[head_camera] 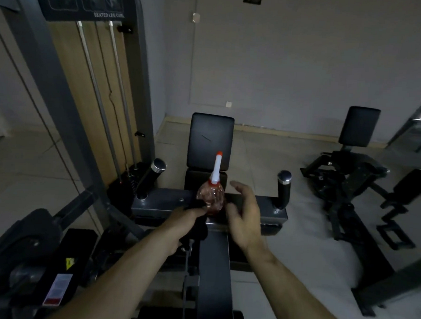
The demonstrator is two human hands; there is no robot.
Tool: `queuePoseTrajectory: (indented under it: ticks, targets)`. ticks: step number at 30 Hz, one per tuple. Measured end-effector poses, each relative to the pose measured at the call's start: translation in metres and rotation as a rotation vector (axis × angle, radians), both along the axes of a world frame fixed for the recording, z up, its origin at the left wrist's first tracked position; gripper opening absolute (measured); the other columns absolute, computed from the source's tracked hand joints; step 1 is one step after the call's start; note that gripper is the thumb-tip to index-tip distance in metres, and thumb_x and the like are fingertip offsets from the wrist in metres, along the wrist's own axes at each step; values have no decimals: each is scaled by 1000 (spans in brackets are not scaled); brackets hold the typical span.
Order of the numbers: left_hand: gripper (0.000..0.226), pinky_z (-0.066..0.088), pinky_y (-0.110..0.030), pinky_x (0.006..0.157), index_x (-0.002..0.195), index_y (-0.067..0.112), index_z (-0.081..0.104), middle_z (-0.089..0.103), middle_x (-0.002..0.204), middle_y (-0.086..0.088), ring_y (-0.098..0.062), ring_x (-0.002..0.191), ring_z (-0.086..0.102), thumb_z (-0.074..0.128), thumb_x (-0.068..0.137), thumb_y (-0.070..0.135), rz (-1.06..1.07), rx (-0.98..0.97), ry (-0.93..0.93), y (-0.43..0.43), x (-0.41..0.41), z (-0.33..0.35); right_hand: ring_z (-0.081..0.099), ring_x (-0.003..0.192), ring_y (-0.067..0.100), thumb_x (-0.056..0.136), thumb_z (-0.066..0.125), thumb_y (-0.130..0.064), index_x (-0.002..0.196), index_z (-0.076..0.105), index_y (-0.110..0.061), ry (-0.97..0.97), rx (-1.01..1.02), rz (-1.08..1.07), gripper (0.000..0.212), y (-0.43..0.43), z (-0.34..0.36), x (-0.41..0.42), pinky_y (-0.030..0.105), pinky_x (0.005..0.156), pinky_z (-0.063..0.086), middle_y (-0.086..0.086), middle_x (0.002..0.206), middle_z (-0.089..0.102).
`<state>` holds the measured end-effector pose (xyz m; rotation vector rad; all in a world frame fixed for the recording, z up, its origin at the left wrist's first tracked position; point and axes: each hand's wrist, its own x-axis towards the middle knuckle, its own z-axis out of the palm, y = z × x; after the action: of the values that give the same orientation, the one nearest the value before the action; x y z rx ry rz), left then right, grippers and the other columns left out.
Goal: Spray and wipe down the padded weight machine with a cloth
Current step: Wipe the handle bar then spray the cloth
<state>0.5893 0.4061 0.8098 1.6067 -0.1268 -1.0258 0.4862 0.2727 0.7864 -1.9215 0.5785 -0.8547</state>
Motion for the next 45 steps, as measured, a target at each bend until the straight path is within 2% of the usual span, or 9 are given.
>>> queuePoseTrajectory:
  ticks: [3, 8, 15, 18, 23, 29, 33, 39, 45]
  targets:
    - [35, 54, -29, 61, 121, 10, 71, 76, 107, -10, -22, 86, 73, 60, 102, 38, -166, -180, 289, -14, -22, 7, 65, 114, 19, 100, 52, -33, 124, 63, -23, -106, -22, 43, 28, 21, 3, -38, 51, 95, 54, -3, 120, 68]
    - [50, 52, -42, 99, 120, 19, 73, 75, 117, -7, -25, 113, 68, 52, 99, 58, -373, -212, 436, -38, -48, 11, 51, 137, 10, 104, 60, -22, 147, 51, -27, 7, -6, 74, 44, 34, -20, -69, 28, 113, 43, -9, 144, 57]
    - [20, 51, -26, 96, 114, 31, 72, 68, 117, 15, -2, 106, 61, 65, 97, 26, -472, 166, -1148, -8, -32, -43, 66, 108, 31, 100, 64, -19, 99, 51, -26, -105, 891, -635, 16, -6, -63, -70, 51, 100, 55, 16, 120, 67]
    - [35, 43, -26, 106, 129, 26, 68, 58, 137, 13, -9, 126, 50, 69, 94, 29, -573, 163, -1370, -9, -29, -58, 67, 113, 28, 98, 68, -11, 106, 60, -23, -150, 690, -536, 17, -5, -64, -58, 45, 103, 54, 7, 115, 70]
    - [36, 47, -29, 101, 127, 22, 69, 59, 136, 6, -17, 125, 53, 69, 92, 25, -533, 206, -1464, -26, -21, -74, 48, 140, 17, 93, 72, -8, 141, 60, -15, 83, -238, -93, 50, -16, -95, -39, 33, 117, 41, 5, 149, 50]
    - [34, 57, -30, 84, 112, 22, 78, 71, 116, 8, -17, 106, 63, 72, 82, 7, -402, 122, -1543, -31, -10, -87, 55, 120, 22, 102, 50, -43, 134, 54, -19, 325, -385, 3, 40, -30, -107, -17, 41, 102, 51, 5, 135, 48]
    - [37, 60, -32, 79, 111, 22, 79, 71, 115, 9, -17, 104, 64, 78, 78, 3, -399, 119, -1554, -31, -8, -91, 65, 100, 21, 104, 37, -56, 121, 58, -21, 404, -165, -1, 44, -41, -97, -7, 44, 86, 56, 2, 114, 66]
    - [37, 60, -32, 80, 105, 22, 81, 72, 115, 11, -17, 105, 65, 79, 75, 1, -396, 154, -1548, -33, -6, -91, 70, 100, 16, 109, 47, -42, 108, 65, -28, 81, 835, -150, 23, -24, -75, -6, 31, 84, 55, 0, 104, 73]
    - [29, 58, -27, 80, 98, 21, 82, 74, 109, 11, -17, 99, 67, 79, 75, 4, -368, 123, -1560, -34, -7, -88, 57, 123, 18, 104, 42, -41, 145, 52, -24, 200, -280, -41, 46, -24, -130, -25, 32, 99, 55, 5, 144, 46]
